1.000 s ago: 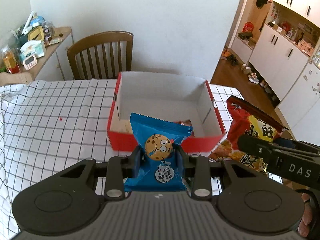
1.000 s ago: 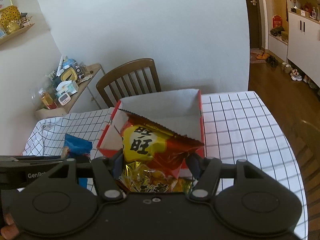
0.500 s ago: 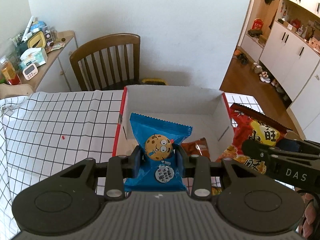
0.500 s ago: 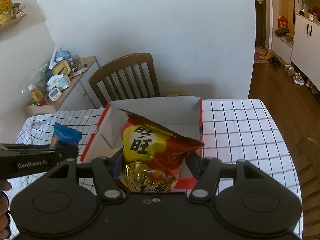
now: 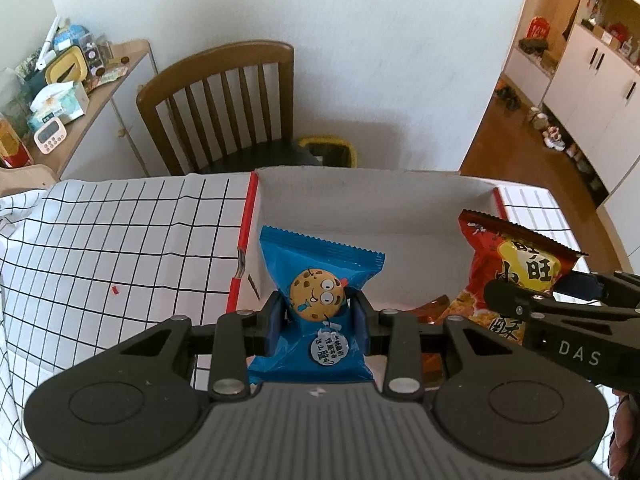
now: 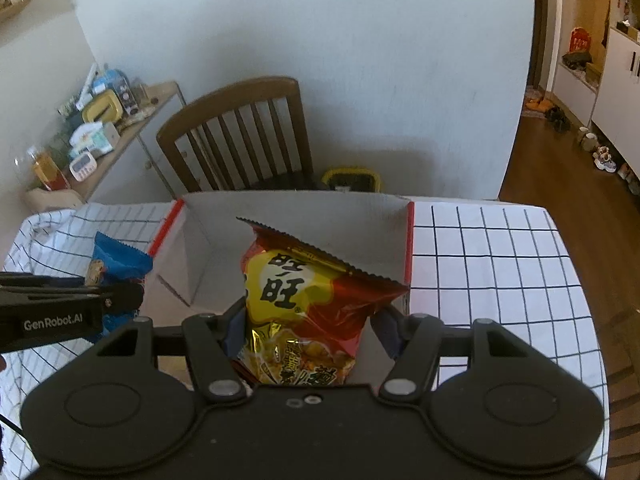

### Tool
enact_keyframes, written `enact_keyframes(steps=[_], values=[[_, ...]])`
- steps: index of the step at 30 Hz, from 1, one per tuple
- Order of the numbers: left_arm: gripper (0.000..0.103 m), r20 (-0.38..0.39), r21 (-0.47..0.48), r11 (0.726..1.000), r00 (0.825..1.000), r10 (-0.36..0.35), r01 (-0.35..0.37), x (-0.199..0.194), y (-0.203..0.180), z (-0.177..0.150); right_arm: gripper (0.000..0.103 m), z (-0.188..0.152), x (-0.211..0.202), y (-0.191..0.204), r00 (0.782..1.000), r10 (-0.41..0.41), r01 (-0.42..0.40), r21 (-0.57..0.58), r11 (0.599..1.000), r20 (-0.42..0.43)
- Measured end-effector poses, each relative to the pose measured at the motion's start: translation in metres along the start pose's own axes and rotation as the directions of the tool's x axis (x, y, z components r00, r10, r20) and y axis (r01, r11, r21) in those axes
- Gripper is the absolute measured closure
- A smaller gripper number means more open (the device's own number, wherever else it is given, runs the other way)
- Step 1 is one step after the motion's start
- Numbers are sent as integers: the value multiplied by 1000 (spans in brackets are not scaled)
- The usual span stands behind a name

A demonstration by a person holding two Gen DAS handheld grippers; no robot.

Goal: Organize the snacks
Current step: 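Carry both packets over the red box with both tools, then open both tools to drop the packets into the red box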

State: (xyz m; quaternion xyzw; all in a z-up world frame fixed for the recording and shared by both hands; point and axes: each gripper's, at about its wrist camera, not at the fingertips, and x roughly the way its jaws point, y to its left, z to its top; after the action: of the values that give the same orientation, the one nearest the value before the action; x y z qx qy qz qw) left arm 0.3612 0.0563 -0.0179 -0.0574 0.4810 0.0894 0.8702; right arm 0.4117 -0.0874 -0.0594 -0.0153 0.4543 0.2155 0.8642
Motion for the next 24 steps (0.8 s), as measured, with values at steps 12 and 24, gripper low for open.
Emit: enact_keyframes(steps=[12, 24], values=[[68, -81, 4, 999, 996, 33, -33, 57, 0, 8, 40, 6, 57, -3, 994, -12, 11, -13, 1000, -110], [68, -150, 42, 998, 987, 53, -47, 94, -10, -5, 39, 4, 76, 2, 988, -21, 14, -43, 999, -155]])
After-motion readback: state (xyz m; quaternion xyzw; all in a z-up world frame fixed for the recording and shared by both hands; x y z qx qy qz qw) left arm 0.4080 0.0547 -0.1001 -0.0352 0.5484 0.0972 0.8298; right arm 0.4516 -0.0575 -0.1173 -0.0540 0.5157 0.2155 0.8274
